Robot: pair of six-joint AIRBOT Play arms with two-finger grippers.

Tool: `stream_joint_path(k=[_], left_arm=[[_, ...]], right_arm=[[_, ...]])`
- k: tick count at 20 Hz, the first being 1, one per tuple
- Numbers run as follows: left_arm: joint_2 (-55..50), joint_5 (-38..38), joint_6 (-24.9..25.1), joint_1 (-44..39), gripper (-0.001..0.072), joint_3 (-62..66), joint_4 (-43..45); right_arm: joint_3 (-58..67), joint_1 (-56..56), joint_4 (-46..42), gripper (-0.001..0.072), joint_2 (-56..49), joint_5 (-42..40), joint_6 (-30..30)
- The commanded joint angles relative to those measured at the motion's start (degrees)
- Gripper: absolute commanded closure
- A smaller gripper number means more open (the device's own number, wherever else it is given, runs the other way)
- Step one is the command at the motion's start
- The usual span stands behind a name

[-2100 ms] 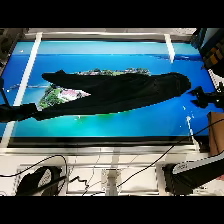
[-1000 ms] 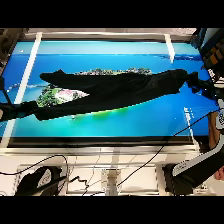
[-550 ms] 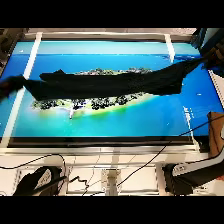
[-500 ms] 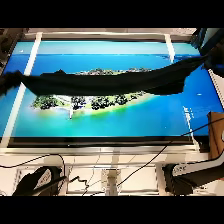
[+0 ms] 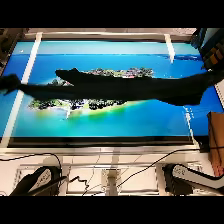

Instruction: Fold the clothes and pants, and hang the long-sleeved shirts on hangers.

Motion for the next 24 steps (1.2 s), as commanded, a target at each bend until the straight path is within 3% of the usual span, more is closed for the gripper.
stream_joint_path(k=[1, 5, 7, 13, 18, 19, 20, 21, 22, 24], left_arm=[[-0.96, -20.39, 6.21, 3.15, 0.0685, 0.09, 9.25], [-2.38, -30.36, 14.40, 8.11, 0.0686, -4.50, 9.60], [-2.40, -32.24, 15.08, 10.67, 0.0686, -9.57, 11.69], [-2.45, -28.48, 17.25, 14.69, 0.0685, -20.28, 11.96], [-2.40, -22.73, 17.25, 14.64, 0.0684, -20.85, 11.98], [-2.40, -22.03, 17.25, 14.64, 0.0641, -20.85, 11.96], [-2.40, -21.53, 17.22, 14.62, 0.0391, -20.85, 11.93], [-2.40, -21.11, 17.22, 14.62, 0.0051, -20.83, 11.93], [-2.40, -20.26, 17.03, 14.62, 0.0006, -20.76, 11.93], [-2.40, -19.80, 17.00, 14.60, 0.0000, -20.35, 11.87]], right_arm=[[-13.35, -0.09, -6.34, 0.0640, 6.25, 7.78, -3.45], [-27.17, -0.13, -10.32, 0.0640, 9.84, 12.55, -7.19], [-33.31, -0.42, -13.09, 0.0640, 10.60, 14.67, -7.80], [-39.06, -0.83, -14.49, 0.0640, 10.71, 14.82, -8.07], [-39.08, -0.83, -14.47, 0.0640, 10.71, 16.00, -8.04], [-39.06, -0.83, -14.43, 0.0607, 10.71, 15.89, -8.09], [-39.06, -0.83, -14.45, 0.0426, 10.71, 14.93, -8.37], [-39.06, -0.83, -14.45, 0.0219, 10.71, 13.94, -8.44], [-39.06, -0.83, -14.47, 0.0121, 10.71, 12.74, -8.46], [-39.06, -0.83, -14.49, 0.0121, 10.71, 9.79, -8.46]])
